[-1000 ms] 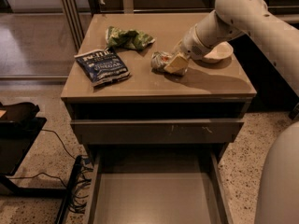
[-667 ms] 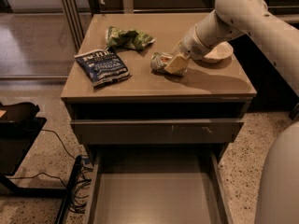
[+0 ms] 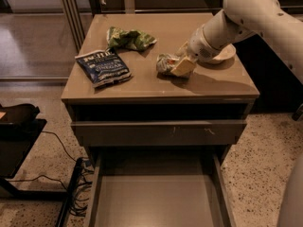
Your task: Place 7up can into middle drawer
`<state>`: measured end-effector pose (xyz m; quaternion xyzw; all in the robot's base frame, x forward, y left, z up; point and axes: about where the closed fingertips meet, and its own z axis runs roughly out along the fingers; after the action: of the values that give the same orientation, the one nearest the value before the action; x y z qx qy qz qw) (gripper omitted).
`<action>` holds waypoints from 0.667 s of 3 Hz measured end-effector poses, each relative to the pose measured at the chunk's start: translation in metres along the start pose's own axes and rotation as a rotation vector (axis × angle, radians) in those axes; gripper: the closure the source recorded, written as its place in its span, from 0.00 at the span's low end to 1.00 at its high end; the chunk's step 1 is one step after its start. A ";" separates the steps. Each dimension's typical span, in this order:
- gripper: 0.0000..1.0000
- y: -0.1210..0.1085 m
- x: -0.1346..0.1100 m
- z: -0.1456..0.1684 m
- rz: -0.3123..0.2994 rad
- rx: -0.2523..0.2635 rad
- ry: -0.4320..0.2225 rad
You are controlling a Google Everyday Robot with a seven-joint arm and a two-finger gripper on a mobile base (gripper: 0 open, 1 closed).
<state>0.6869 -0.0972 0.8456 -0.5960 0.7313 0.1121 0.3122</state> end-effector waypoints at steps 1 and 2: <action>1.00 0.033 0.008 -0.035 -0.046 -0.017 -0.021; 1.00 0.073 0.021 -0.082 -0.077 0.008 -0.056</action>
Offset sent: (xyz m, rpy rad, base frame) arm -0.1713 -0.0815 0.0590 0.0453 -0.1164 0.0682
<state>0.5898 -0.1384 0.8817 -0.6192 0.6991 0.1138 0.3389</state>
